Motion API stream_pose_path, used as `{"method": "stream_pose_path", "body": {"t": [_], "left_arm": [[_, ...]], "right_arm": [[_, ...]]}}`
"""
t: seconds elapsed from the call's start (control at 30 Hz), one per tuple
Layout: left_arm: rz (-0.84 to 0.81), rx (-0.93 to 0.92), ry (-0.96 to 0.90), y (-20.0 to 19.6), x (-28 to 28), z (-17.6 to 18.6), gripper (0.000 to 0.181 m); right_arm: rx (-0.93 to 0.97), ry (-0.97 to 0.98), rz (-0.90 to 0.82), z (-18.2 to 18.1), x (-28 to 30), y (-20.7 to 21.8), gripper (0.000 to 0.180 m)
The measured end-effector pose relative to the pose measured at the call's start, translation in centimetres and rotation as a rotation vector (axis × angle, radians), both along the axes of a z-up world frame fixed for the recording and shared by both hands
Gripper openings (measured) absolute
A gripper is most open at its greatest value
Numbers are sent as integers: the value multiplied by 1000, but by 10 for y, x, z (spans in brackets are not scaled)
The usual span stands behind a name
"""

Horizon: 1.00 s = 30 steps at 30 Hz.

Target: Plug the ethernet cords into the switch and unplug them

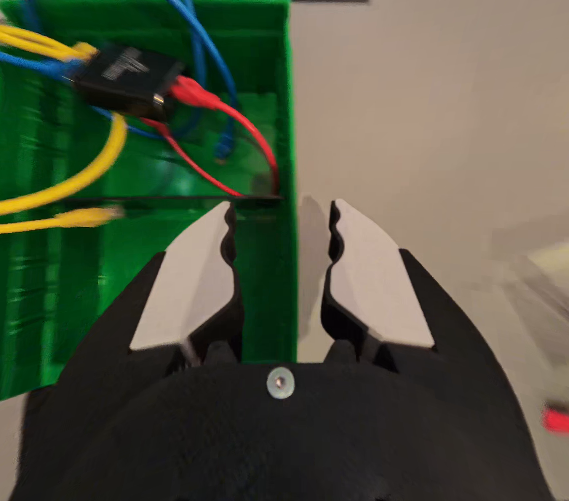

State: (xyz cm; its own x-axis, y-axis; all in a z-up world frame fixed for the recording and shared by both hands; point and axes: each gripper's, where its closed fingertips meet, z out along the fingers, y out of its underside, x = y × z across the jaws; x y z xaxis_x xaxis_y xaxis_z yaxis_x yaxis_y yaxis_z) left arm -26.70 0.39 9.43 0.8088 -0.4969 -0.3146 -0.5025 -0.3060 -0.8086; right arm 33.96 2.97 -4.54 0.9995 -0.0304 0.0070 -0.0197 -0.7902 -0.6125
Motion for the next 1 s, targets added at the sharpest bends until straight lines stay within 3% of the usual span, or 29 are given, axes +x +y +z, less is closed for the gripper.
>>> {"method": "stream_pose_path", "body": {"t": [0.03,0.17,0.23,0.4,0.47,0.6,0.77,1.0], "left_arm": [[38,-23,-1,1,-14,-12,56],[266,-200,101,20,-68,-54,61],[277,-304,84,24,-69,-69,59],[333,-397,143,36,-86,-99,58],[334,-475,113,36,-91,-117,57],[389,-628,86,32,-112,-150,58],[333,-757,-86,30,-105,-169,50],[259,-891,-112,23,-89,-186,37]], "right_arm": [[-34,-41,-27,-5,7,-3,63],[-138,-21,-29,-28,13,-16,64],[-214,-4,-36,-45,20,-27,59],[-262,271,26,-60,0,-31,18],[-294,318,29,-66,-5,-32,11],[-421,186,70,-79,-7,-38,6],[-472,201,142,-79,-33,-37,8],[-546,160,191,-78,-64,-34,9]]}}
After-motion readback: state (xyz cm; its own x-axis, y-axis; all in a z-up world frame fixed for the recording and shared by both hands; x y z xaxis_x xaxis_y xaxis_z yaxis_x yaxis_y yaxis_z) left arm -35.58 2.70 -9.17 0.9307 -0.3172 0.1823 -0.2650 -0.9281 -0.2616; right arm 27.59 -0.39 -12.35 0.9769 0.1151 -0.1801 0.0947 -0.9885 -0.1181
